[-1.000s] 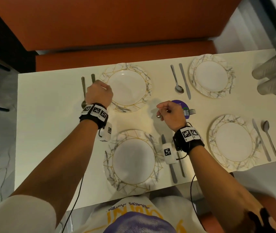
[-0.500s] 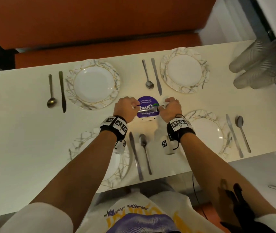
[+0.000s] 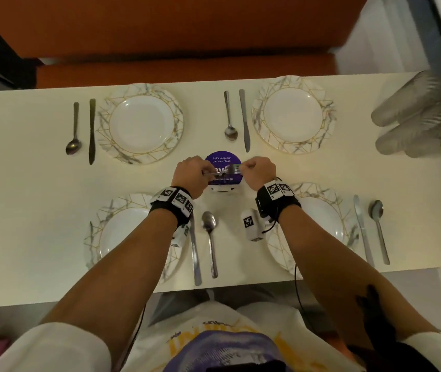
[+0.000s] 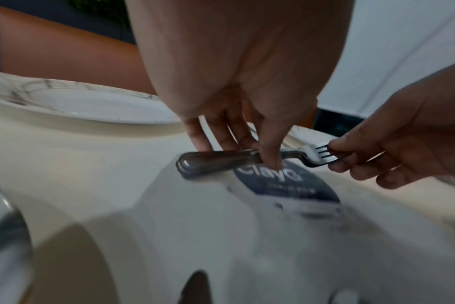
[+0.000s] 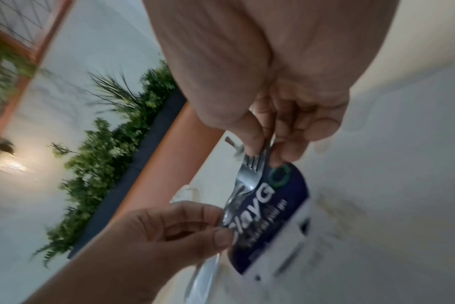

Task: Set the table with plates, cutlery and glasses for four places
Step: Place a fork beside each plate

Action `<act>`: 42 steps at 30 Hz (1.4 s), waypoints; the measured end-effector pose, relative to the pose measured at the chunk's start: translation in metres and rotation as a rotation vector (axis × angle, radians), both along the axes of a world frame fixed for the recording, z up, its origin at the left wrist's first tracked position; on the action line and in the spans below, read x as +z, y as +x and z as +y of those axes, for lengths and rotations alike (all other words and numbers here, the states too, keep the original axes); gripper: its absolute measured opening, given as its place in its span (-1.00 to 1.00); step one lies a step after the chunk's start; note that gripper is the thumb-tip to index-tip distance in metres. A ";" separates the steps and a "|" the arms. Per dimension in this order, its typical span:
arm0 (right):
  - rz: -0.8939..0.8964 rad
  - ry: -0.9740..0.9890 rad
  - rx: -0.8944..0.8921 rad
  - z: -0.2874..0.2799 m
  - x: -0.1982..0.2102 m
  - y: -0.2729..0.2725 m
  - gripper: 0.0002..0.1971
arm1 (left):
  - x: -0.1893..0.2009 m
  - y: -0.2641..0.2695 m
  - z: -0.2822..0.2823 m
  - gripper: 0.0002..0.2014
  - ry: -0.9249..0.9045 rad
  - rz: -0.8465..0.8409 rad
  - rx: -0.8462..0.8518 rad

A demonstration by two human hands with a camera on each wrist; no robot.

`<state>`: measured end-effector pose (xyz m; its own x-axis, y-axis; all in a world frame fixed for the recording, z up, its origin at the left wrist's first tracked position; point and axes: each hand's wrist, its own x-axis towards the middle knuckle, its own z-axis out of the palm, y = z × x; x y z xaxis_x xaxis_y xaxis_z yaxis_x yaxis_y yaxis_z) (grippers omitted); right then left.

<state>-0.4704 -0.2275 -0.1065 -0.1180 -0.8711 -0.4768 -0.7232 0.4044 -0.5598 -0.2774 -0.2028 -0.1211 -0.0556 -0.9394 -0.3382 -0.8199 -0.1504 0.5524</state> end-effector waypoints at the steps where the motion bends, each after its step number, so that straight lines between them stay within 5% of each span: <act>1: -0.048 -0.040 -0.021 -0.002 0.004 0.001 -0.84 | 0.004 0.002 0.000 -0.89 0.004 0.073 0.044; 7: -0.357 -0.165 -0.122 -0.010 0.031 0.028 -0.86 | 0.041 0.021 0.010 -0.87 0.039 0.451 0.288; 11: -0.646 -0.014 -0.150 0.006 0.051 0.066 -0.66 | 0.058 0.040 0.033 -0.91 0.038 0.590 0.415; 16: -0.676 0.044 -0.073 0.046 0.053 0.123 -0.76 | 0.056 0.083 0.073 -0.88 0.009 0.642 0.520; 22: -0.794 0.030 -0.213 0.092 0.047 0.198 -0.79 | 0.052 0.155 0.119 -0.86 0.050 0.681 0.585; 31: -0.832 0.030 -0.198 0.138 0.043 0.283 -0.80 | 0.055 0.242 0.179 -0.90 0.074 0.816 0.700; 36: -0.778 0.047 -0.164 0.152 0.032 0.299 -0.76 | 0.023 0.286 0.207 -0.90 0.039 0.614 0.832; 42: -0.725 0.051 -0.133 0.160 0.020 0.292 -0.77 | 0.001 0.308 0.228 -0.87 0.128 0.234 0.685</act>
<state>-0.1781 -0.0676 -0.0868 0.1389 -0.8462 -0.5144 -0.1220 0.5009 -0.8569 0.0306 0.0248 -0.1196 0.4458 -0.7432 -0.4989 -0.3812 -0.6619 0.6454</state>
